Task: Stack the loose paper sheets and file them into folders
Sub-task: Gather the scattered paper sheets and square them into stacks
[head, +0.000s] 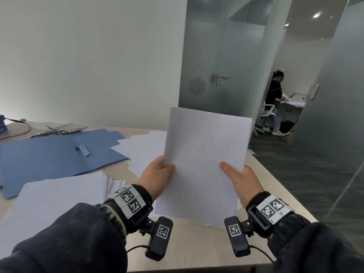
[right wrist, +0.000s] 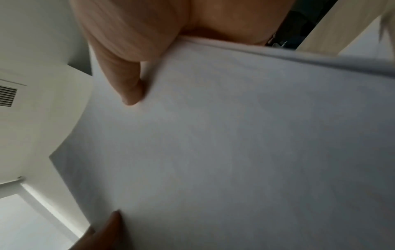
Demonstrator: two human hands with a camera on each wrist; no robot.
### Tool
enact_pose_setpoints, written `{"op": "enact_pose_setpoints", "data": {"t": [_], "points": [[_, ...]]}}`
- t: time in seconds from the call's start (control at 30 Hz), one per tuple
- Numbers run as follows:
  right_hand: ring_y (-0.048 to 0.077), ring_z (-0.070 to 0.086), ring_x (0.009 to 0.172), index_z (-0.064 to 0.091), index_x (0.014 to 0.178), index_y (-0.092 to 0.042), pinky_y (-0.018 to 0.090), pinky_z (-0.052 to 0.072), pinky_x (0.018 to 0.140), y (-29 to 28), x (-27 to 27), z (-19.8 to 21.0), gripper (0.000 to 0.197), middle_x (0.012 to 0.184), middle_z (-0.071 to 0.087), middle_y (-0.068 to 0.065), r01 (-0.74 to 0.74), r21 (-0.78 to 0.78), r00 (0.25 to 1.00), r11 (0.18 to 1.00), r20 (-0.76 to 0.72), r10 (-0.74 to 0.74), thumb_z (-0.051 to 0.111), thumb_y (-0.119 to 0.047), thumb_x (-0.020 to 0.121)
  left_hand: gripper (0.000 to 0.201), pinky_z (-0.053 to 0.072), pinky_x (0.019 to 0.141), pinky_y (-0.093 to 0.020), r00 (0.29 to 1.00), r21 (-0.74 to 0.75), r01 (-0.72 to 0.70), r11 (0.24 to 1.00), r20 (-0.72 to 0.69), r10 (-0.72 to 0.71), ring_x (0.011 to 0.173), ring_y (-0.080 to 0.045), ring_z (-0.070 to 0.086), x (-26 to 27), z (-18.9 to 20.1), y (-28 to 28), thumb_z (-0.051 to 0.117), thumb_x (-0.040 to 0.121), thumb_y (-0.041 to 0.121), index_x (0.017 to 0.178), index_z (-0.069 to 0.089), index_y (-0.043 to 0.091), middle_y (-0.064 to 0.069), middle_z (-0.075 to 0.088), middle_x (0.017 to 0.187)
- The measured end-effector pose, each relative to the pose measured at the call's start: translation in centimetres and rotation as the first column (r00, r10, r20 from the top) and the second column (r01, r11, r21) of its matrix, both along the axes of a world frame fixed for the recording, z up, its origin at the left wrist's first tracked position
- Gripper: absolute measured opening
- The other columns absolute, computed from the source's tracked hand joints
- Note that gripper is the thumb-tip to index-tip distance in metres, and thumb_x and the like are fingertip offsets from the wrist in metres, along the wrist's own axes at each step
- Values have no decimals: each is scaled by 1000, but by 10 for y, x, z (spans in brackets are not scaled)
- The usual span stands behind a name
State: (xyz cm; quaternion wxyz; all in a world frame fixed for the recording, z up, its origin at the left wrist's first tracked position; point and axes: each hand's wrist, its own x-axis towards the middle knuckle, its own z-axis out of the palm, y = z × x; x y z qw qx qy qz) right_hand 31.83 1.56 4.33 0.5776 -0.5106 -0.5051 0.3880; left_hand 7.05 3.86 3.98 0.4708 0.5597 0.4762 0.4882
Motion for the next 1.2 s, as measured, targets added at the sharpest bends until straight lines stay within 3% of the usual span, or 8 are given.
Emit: {"op": "enact_pose_setpoints", "data": {"t": [0.1,0.33,0.43,0.57,0.7,0.83,1.0,1.2], "points": [[21,70,104,71,112,-21,45,52,97,8,-23,5,41,106,76,0,-39,-27,999,999,21,40,63,-44,78,27,58,93,-51,998,5,-69,998,-10,69,94,-29,74,-29,15,-2,57,83,28,107,69,25,-4,77,102],[21,42,62,56,103,-4,28,26,51,28,-111,-12,18,80,53,9,-217,-218,957,951,144,252,49,-11,89,35,58,86,-60,937,-106,-289,951,-235,259,90,-43,72,-140,21,-25,50,85,1,111,62,21,-18,74,104],[18,45,54,62,105,-11,26,24,48,26,-161,-22,20,79,60,9,-332,-313,903,890,167,395,49,-5,91,52,58,90,-56,876,-169,-408,897,-349,333,99,-41,69,-191,9,-45,41,87,-8,124,59,25,-15,71,110],[17,51,50,66,111,-22,23,27,45,24,-222,-36,30,80,64,12,-442,-361,838,821,160,522,56,-5,89,64,62,80,-47,811,-188,-507,841,-433,393,85,-33,73,-247,-8,-78,38,86,-4,122,49,47,-2,73,107],[16,53,53,64,117,-28,22,30,44,21,-266,-46,30,83,65,13,-470,-393,811,790,159,563,60,-11,93,67,60,87,-51,792,-203,-568,798,-399,462,91,-33,72,-283,-26,-96,37,85,-12,134,55,32,-5,70,112],[14,58,55,58,122,-31,21,39,43,13,-276,-51,30,90,73,5,-443,-398,806,803,215,551,62,-20,94,65,58,89,-44,776,-212,-601,770,-385,500,98,-27,68,-295,-34,-100,38,86,-13,138,55,21,-3,66,120],[14,57,61,59,120,-26,26,42,52,20,-244,-50,25,97,74,1,-337,-360,864,870,249,438,57,-23,95,60,46,91,-35,742,-99,-602,792,-437,509,111,-21,55,-274,-28,-92,51,91,-3,144,51,25,-4,49,149],[15,59,73,68,107,-24,27,43,65,30,-167,-57,17,89,74,-2,-126,-242,959,962,219,181,56,-19,96,43,48,99,-34,918,-92,-352,932,-231,323,121,-15,58,-181,-24,-67,59,94,6,133,58,23,5,60,133]]}}
